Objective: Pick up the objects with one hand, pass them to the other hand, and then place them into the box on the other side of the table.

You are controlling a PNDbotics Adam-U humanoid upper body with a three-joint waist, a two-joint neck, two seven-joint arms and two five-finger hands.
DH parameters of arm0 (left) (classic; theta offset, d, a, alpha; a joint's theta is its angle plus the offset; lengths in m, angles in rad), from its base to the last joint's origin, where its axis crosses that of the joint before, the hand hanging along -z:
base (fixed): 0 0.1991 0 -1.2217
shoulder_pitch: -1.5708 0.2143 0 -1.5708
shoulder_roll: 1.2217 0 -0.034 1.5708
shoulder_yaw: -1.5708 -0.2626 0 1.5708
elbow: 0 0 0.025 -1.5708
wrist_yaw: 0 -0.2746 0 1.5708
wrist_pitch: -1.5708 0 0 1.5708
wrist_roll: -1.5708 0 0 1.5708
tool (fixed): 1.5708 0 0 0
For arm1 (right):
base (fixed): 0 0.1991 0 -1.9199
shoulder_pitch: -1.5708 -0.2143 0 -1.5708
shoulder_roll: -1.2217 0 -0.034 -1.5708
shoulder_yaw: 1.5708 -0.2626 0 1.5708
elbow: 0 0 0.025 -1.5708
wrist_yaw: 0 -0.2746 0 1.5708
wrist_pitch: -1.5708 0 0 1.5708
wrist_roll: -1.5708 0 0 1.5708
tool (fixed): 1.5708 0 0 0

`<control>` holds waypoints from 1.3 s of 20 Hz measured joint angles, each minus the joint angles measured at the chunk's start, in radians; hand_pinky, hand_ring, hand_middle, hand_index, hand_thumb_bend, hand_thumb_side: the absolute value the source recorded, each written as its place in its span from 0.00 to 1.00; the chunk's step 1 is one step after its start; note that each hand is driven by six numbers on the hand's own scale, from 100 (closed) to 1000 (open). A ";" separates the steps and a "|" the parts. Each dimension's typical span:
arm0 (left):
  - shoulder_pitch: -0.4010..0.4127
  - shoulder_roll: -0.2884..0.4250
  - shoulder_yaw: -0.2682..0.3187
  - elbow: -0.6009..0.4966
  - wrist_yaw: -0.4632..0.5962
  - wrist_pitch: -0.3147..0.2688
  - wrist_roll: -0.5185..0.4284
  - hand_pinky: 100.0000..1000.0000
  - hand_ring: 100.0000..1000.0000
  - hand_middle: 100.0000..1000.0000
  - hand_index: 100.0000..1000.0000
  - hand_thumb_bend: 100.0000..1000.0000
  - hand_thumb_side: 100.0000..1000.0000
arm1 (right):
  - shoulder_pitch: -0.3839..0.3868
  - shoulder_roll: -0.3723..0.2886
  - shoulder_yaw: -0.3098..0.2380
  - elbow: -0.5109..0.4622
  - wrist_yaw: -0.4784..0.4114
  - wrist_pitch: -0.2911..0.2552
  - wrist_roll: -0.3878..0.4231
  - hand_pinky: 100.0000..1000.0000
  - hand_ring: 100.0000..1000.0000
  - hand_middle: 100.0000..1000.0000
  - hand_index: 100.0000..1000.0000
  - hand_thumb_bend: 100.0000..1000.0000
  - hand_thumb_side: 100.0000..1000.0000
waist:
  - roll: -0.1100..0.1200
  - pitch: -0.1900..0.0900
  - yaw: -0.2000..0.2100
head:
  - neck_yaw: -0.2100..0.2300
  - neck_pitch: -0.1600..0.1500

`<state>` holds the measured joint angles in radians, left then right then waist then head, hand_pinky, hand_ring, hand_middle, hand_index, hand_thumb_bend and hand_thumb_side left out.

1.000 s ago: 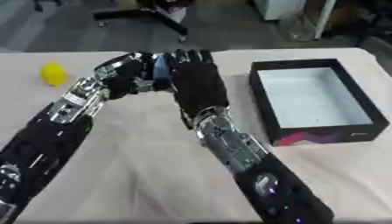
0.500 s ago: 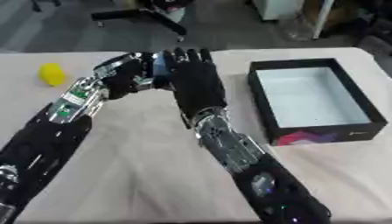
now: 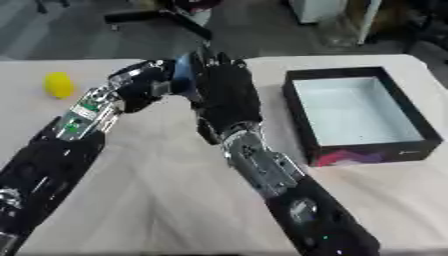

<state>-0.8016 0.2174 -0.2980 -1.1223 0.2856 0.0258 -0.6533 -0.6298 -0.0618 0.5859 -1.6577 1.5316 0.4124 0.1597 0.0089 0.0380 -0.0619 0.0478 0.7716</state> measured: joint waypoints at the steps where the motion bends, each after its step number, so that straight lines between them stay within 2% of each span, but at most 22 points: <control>1: 0.000 0.000 -0.001 0.000 -0.008 -0.013 -0.015 0.75 0.69 0.66 0.79 1.00 0.37 | 0.001 0.000 0.000 0.002 -0.007 0.002 -0.016 0.47 0.70 0.49 0.36 0.00 0.25 | 0.000 0.000 -0.001 | -0.004 0.000; 2: 0.000 0.000 -0.002 -0.001 -0.017 -0.026 -0.030 0.78 0.74 0.72 0.86 1.00 0.38 | 0.001 0.000 0.000 0.007 -0.013 0.003 -0.032 0.47 0.70 0.49 0.36 0.00 0.26 | -0.001 0.000 -0.001 | -0.009 0.000; 4: 0.000 0.002 -0.005 -0.010 -0.034 -0.054 -0.060 0.81 0.78 0.77 0.91 1.00 0.40 | 0.005 0.000 0.000 0.018 -0.023 0.003 -0.061 0.47 0.69 0.49 0.35 0.00 0.26 | -0.003 0.000 -0.005 | -0.018 0.000; 9: -0.001 0.015 0.013 -0.011 -0.094 -0.130 -0.136 0.84 0.83 0.86 0.97 1.00 0.41 | 0.006 0.000 -0.001 0.040 -0.034 -0.001 -0.108 0.48 0.70 0.49 0.34 0.00 0.26 | -0.004 0.000 -0.006 | -0.035 0.000; 10: -0.001 0.020 0.024 -0.006 -0.108 -0.145 -0.152 0.85 0.84 0.88 0.98 1.00 0.42 | 0.007 0.000 -0.004 0.043 -0.034 -0.001 -0.113 0.48 0.70 0.49 0.34 0.00 0.22 | -0.004 0.000 -0.006 | -0.037 0.000; 12: -0.001 0.033 0.044 0.003 -0.140 -0.176 -0.176 0.85 0.85 0.88 0.98 1.00 0.42 | 0.011 -0.002 -0.011 0.048 -0.034 -0.001 -0.121 0.49 0.70 0.49 0.34 0.00 0.26 | -0.005 0.000 -0.007 | -0.040 0.000; 13: -0.001 0.039 0.054 0.007 -0.156 -0.191 -0.185 0.86 0.86 0.90 0.99 1.00 0.43 | 0.014 -0.005 -0.015 0.049 -0.034 0.000 -0.124 0.49 0.70 0.48 0.34 0.00 0.16 | -0.005 0.000 -0.007 | -0.040 0.000; 15: -0.001 0.056 0.071 0.010 -0.186 -0.222 -0.194 0.87 0.87 0.91 1.00 1.00 0.43 | 0.022 -0.015 -0.028 0.050 -0.034 0.007 -0.130 0.48 0.70 0.48 0.34 0.00 0.27 | -0.005 0.000 -0.009 | -0.043 -0.001; 16: -0.001 0.065 0.080 0.012 -0.203 -0.238 -0.196 0.87 0.87 0.92 1.00 1.00 0.43 | 0.029 -0.022 -0.036 0.051 -0.034 0.014 -0.133 0.48 0.70 0.48 0.34 0.00 0.27 | -0.005 0.000 -0.010 | -0.045 -0.001; 22: 0.027 0.143 0.155 0.021 -0.290 -0.319 -0.151 0.87 0.87 0.92 1.00 1.00 0.47 | 0.093 -0.090 -0.117 0.048 -0.022 0.075 -0.164 0.44 0.70 0.47 0.33 0.00 0.26 | -0.009 0.000 -0.018 | -0.049 -0.009; 24: 0.059 0.173 0.197 0.011 -0.304 -0.336 -0.127 0.86 0.86 0.90 0.99 1.00 0.48 | 0.120 -0.124 -0.159 0.049 -0.012 0.103 -0.177 0.40 0.69 0.46 0.34 0.00 0.27 | -0.011 0.000 -0.021 | -0.049 -0.009; 26: 0.100 0.205 0.244 -0.015 -0.303 -0.339 -0.101 0.84 0.84 0.88 0.98 1.00 0.51 | 0.141 -0.161 -0.205 0.064 -0.008 0.132 -0.192 0.34 0.68 0.46 0.39 0.00 0.24 | -0.010 0.000 -0.030 | -0.048 -0.010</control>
<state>-0.7019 0.4226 -0.0545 -1.1370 -0.0172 -0.3133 -0.7544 -0.4883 -0.2232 0.3809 -1.5936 1.5233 0.5444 -0.0325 -0.0012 0.0378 -0.0915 -0.0002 0.7621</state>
